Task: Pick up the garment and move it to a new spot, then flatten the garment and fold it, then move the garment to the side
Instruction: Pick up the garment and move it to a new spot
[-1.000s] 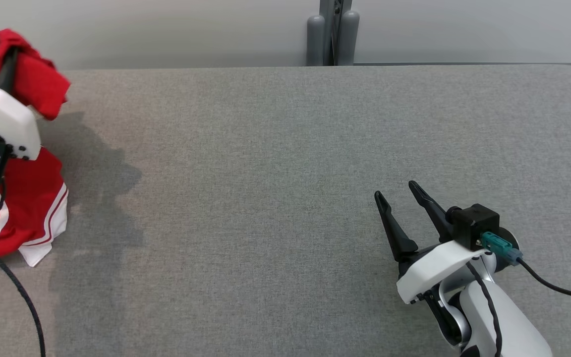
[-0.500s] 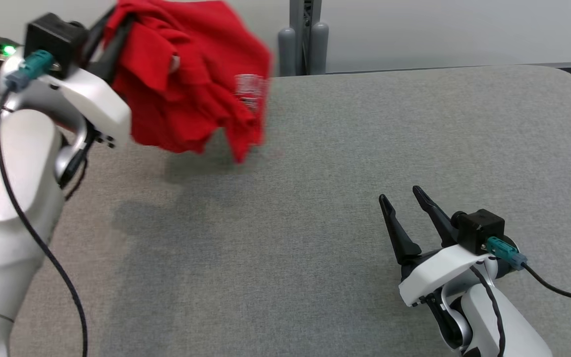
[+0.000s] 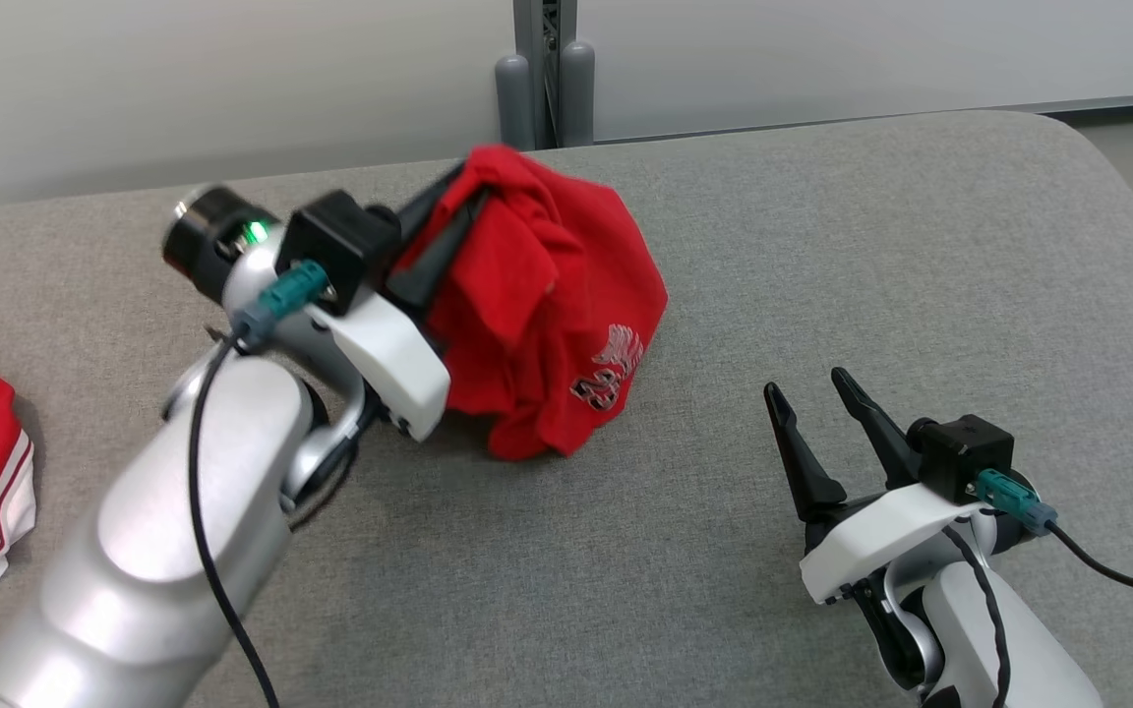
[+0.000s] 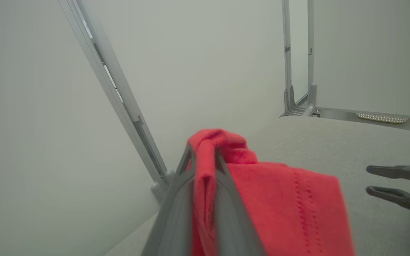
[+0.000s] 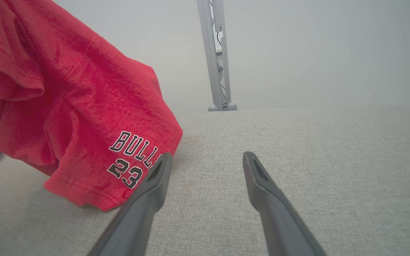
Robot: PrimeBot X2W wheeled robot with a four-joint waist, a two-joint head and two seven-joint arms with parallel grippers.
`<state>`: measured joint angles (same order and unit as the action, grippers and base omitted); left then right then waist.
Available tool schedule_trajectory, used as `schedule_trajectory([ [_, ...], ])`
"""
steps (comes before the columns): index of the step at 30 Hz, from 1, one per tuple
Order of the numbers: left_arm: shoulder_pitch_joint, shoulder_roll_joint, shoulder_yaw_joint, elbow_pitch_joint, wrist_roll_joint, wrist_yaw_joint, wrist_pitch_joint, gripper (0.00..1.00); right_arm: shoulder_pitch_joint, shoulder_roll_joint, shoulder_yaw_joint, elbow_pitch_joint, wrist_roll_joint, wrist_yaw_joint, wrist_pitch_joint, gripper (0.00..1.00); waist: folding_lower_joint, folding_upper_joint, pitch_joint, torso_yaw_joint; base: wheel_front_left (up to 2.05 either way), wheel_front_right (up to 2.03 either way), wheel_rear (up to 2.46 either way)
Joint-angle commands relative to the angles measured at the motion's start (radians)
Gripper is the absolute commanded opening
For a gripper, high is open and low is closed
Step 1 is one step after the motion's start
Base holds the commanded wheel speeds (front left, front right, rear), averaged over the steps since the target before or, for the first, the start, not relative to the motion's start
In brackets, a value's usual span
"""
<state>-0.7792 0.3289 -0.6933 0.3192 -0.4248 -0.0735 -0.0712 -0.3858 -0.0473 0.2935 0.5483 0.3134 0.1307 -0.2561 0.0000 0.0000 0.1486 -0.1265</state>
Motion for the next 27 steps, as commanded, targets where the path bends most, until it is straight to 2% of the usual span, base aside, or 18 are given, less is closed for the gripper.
schedule_trajectory([
  [1,0.039,-0.007,-0.003,-0.001,-0.017,0.013,-0.005,0.0,-0.006,-0.006,-0.004,0.001,0.001,0.0,-0.008,1.0,0.0,0.0,0.002,-0.004,0.0,0.0,0.0],
  [8,0.143,-0.06,-0.038,0.09,-0.054,0.014,-0.04,0.0,-0.008,-0.006,-0.009,-0.004,-0.004,0.0,-0.011,1.0,0.0,0.0,0.01,-0.007,0.0,0.0,0.0],
  [21,0.202,-0.193,-0.101,0.321,-0.099,-0.031,-0.15,0.0,-0.011,-0.006,-0.007,0.002,-0.005,0.0,-0.01,1.0,0.0,0.0,0.007,0.004,0.0,0.0,0.0],
  [22,0.201,-0.199,-0.108,0.334,-0.095,-0.032,-0.155,0.17,-0.01,-0.006,-0.007,0.003,-0.004,0.0,-0.011,1.0,0.0,0.0,0.005,0.004,0.0,0.0,0.0],
  [23,0.202,-0.207,-0.112,0.345,-0.097,-0.035,-0.161,0.75,-0.01,-0.006,-0.007,0.003,-0.003,0.0,-0.011,1.0,0.0,0.0,0.003,0.005,0.0,0.0,0.0],
  [24,0.202,-0.214,-0.114,0.354,-0.099,-0.037,-0.167,1.0,-0.009,-0.006,-0.008,0.004,-0.002,0.0,-0.011,1.0,0.0,0.0,0.002,0.005,0.0,0.0,0.0],
  [27,0.204,-0.228,-0.124,0.354,-0.093,-0.041,-0.179,1.0,-0.001,-0.006,-0.013,0.003,-0.001,0.0,-0.011,1.0,0.0,0.0,-0.003,0.007,0.0,0.0,0.0],
])
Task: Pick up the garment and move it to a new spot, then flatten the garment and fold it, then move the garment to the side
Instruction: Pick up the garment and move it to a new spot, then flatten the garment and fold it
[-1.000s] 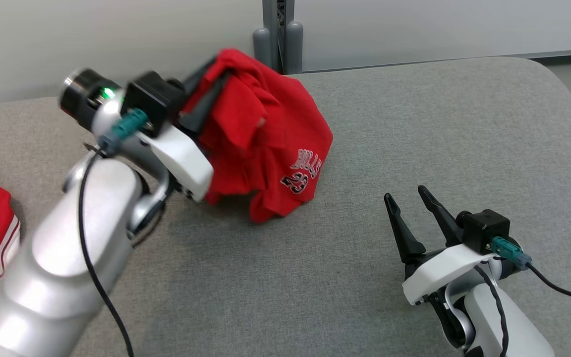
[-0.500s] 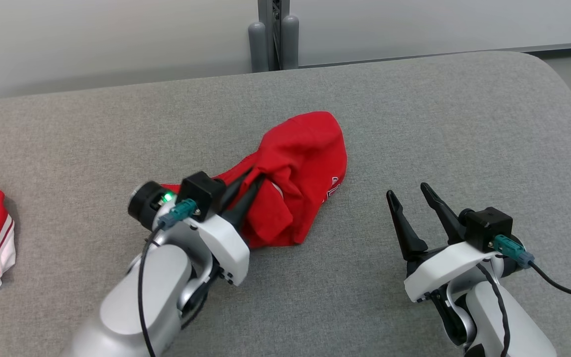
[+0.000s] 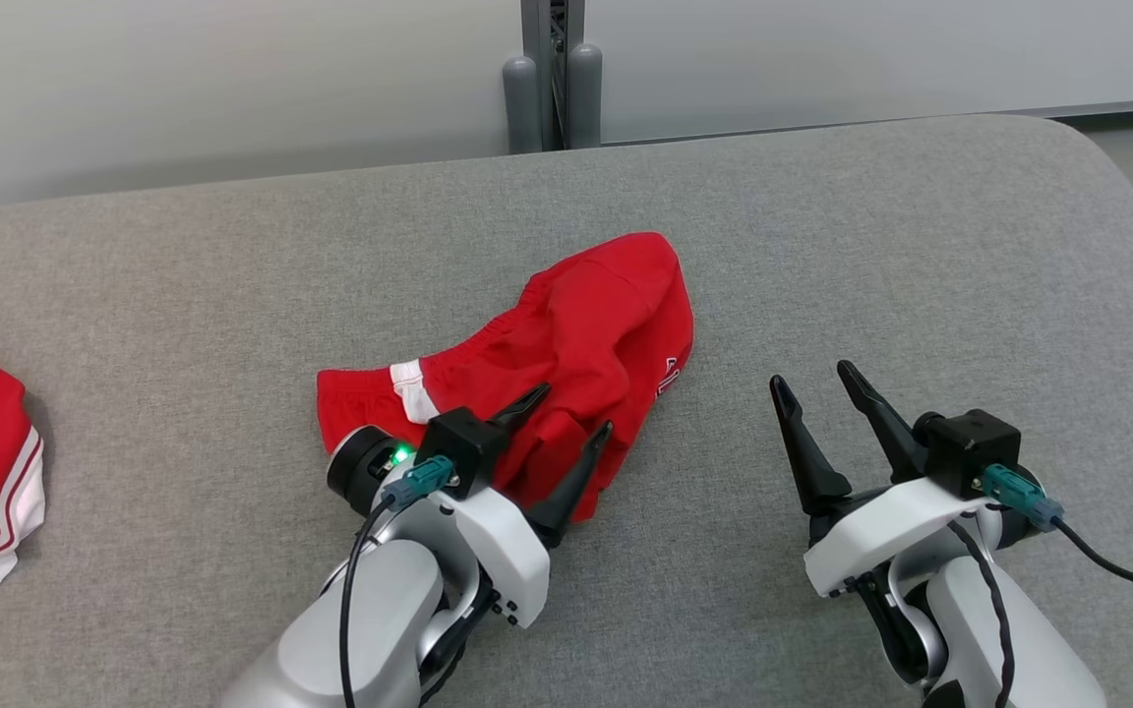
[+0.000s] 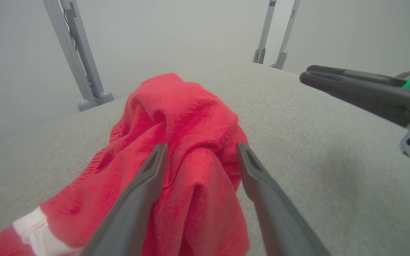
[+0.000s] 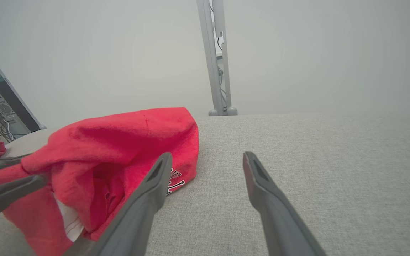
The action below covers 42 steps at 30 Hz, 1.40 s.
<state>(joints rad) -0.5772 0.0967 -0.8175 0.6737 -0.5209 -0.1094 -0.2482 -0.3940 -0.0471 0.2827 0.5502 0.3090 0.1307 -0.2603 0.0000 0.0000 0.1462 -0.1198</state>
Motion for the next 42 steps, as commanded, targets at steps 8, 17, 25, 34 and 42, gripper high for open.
schedule_trajectory([
  [8,0.032,0.018,0.066,-0.128,0.0,0.023,-0.017,1.0,0.021,-0.006,-0.032,-0.009,0.001,0.0,-0.006,1.0,0.0,0.0,-0.004,0.023,0.0,0.0,0.0],
  [17,0.083,0.093,0.199,-0.225,0.049,0.073,-0.018,1.0,0.018,-0.006,-0.036,-0.02,0.002,0.0,-0.007,1.0,0.0,0.0,-0.007,0.031,0.0,0.0,0.0],
  [25,0.046,0.166,0.241,-0.089,0.061,0.04,-0.017,1.0,0.033,-0.006,-0.037,-0.036,-0.005,0.0,-0.006,1.0,0.0,0.0,-0.01,-0.01,0.0,0.0,0.0],
  [34,-0.062,0.21,0.139,0.125,0.038,-0.021,0.055,1.0,0.017,-0.006,-0.016,-0.03,0.001,0.0,-0.007,1.0,0.0,0.0,0.001,-0.057,0.0,0.0,0.0],
  [42,-0.121,0.244,-0.017,0.195,-0.091,-0.02,0.101,1.0,0.005,-0.006,-0.007,-0.026,-0.001,0.0,-0.007,1.0,0.0,0.0,0.028,-0.108,0.0,0.0,0.0],
])
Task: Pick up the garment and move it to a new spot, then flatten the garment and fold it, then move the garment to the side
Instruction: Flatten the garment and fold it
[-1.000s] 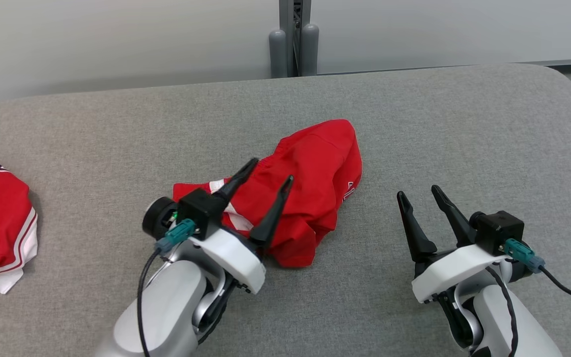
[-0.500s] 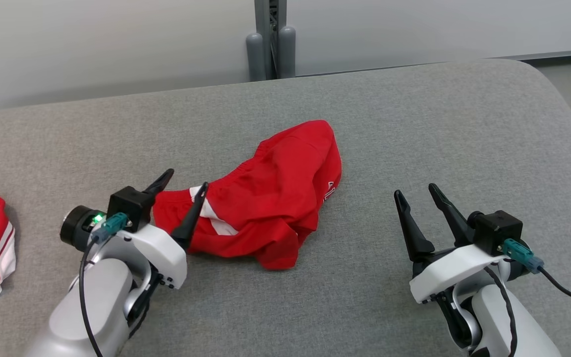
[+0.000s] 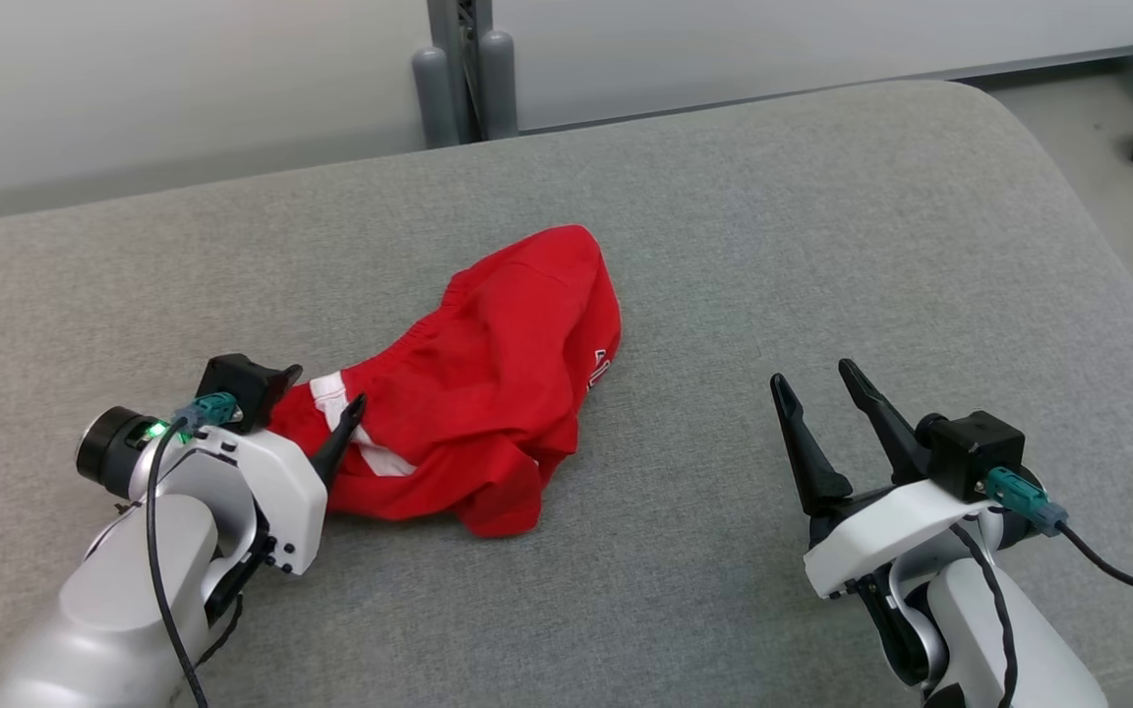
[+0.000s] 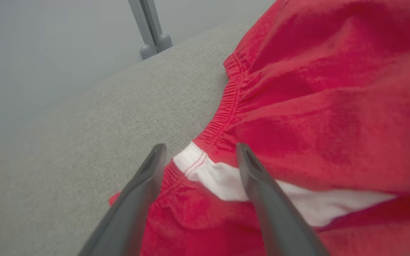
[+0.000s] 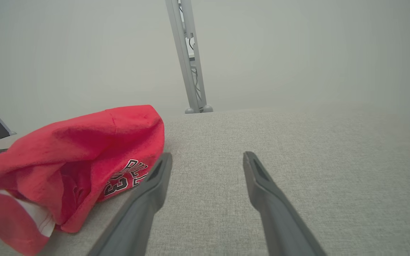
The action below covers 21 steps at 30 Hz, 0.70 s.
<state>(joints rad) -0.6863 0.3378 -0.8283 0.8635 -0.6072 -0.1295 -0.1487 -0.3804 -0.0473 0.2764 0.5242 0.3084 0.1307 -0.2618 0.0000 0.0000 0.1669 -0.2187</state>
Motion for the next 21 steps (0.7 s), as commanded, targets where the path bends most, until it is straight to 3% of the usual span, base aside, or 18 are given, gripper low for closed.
schedule_trajectory([
  [1,-0.021,0.011,-0.022,0.014,-0.017,0.0,0.003,1.0,-0.011,-0.006,0.002,0.0,-0.001,0.0,-0.005,1.0,0.0,0.0,0.011,-0.016,0.0,0.0,0.0],
  [19,-0.131,0.036,-0.215,0.145,-0.255,0.0,0.069,1.0,-0.023,-0.006,0.019,0.0,-0.011,0.0,-0.005,1.0,0.0,0.0,0.058,-0.069,0.0,0.0,0.0],
  [20,-0.135,0.037,-0.225,0.148,-0.265,0.0,0.07,0.64,-0.023,-0.006,0.018,0.0,-0.013,0.0,-0.005,1.0,0.0,0.0,0.059,-0.068,0.0,0.0,0.0],
  [21,-0.138,0.038,-0.235,0.15,-0.271,0.0,0.069,0.38,-0.024,-0.006,0.017,0.0,-0.015,0.0,-0.005,1.0,0.0,0.0,0.06,-0.068,0.0,0.0,0.0],
])
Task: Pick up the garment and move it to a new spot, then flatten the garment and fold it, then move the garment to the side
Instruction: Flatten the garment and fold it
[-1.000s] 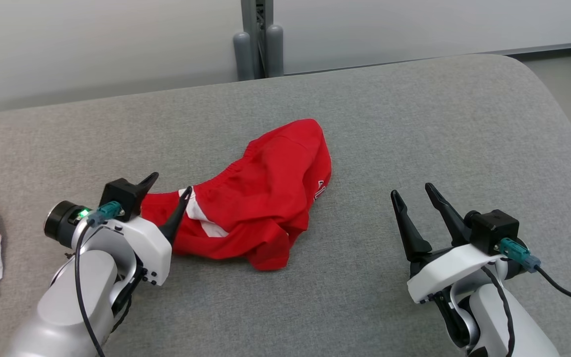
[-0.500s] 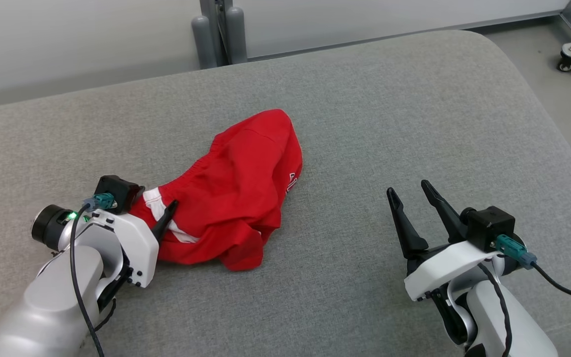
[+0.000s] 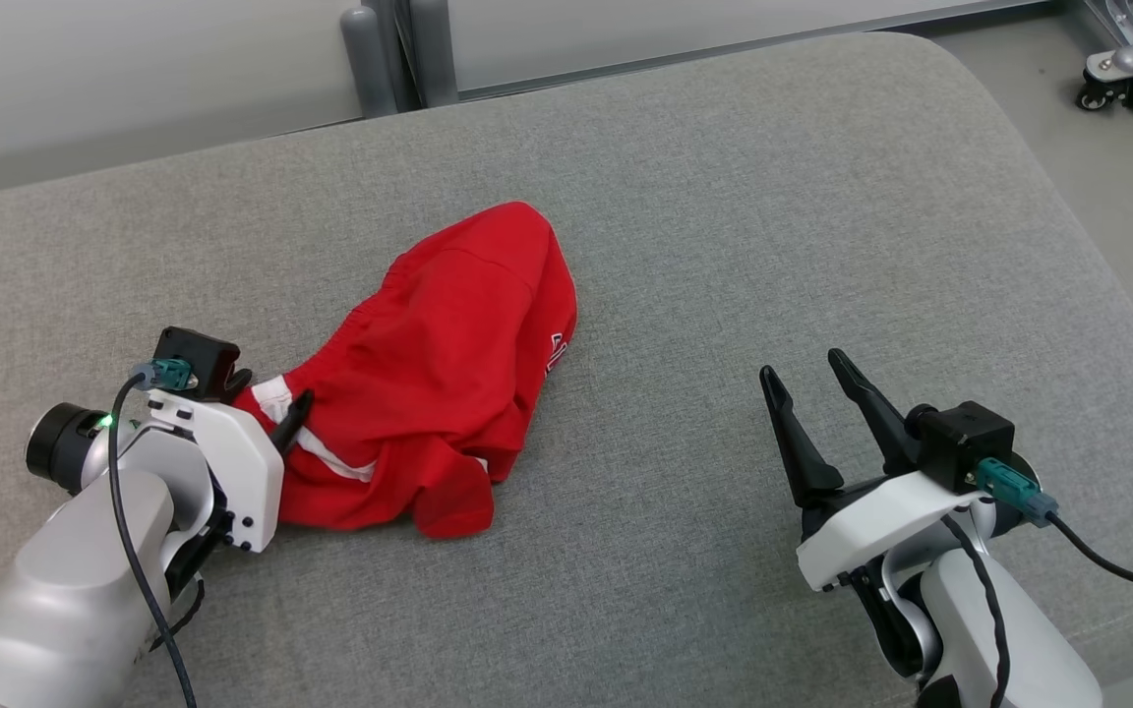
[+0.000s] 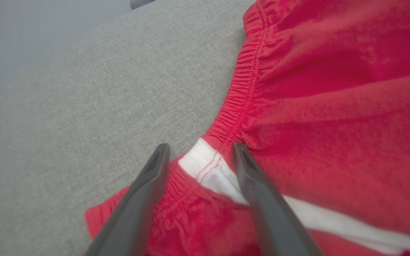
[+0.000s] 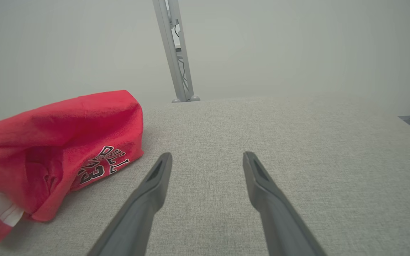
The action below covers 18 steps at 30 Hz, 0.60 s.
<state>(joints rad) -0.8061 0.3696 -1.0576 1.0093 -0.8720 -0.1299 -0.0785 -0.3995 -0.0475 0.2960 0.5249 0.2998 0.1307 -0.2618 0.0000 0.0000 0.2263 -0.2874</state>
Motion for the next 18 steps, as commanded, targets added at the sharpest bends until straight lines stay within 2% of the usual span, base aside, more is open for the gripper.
schedule_trajectory([
  [1,-0.021,0.005,-0.012,0.005,-0.014,0.0,-0.014,0.38,-0.005,-0.006,-0.005,-0.001,-0.008,0.0,-0.005,1.0,0.0,0.0,0.0,0.003,0.0,0.0,0.0],
  [2,-0.021,0.004,-0.021,0.006,-0.021,0.0,-0.021,0.0,-0.005,-0.006,-0.007,-0.001,-0.009,0.0,-0.005,1.0,0.0,0.0,-0.001,0.005,0.0,0.0,0.0],
  [13,-0.035,-0.032,-0.061,0.057,-0.034,0.0,-0.153,0.0,0.024,-0.006,-0.012,0.008,0.003,0.0,-0.005,1.0,0.0,0.0,-0.047,0.073,0.0,0.0,0.0],
  [18,0.001,-0.076,-0.026,0.069,-0.033,0.033,-0.184,0.0,0.051,-0.006,-0.015,0.015,0.014,0.0,-0.005,1.0,0.0,0.0,-0.089,0.129,0.0,0.0,0.0],
])
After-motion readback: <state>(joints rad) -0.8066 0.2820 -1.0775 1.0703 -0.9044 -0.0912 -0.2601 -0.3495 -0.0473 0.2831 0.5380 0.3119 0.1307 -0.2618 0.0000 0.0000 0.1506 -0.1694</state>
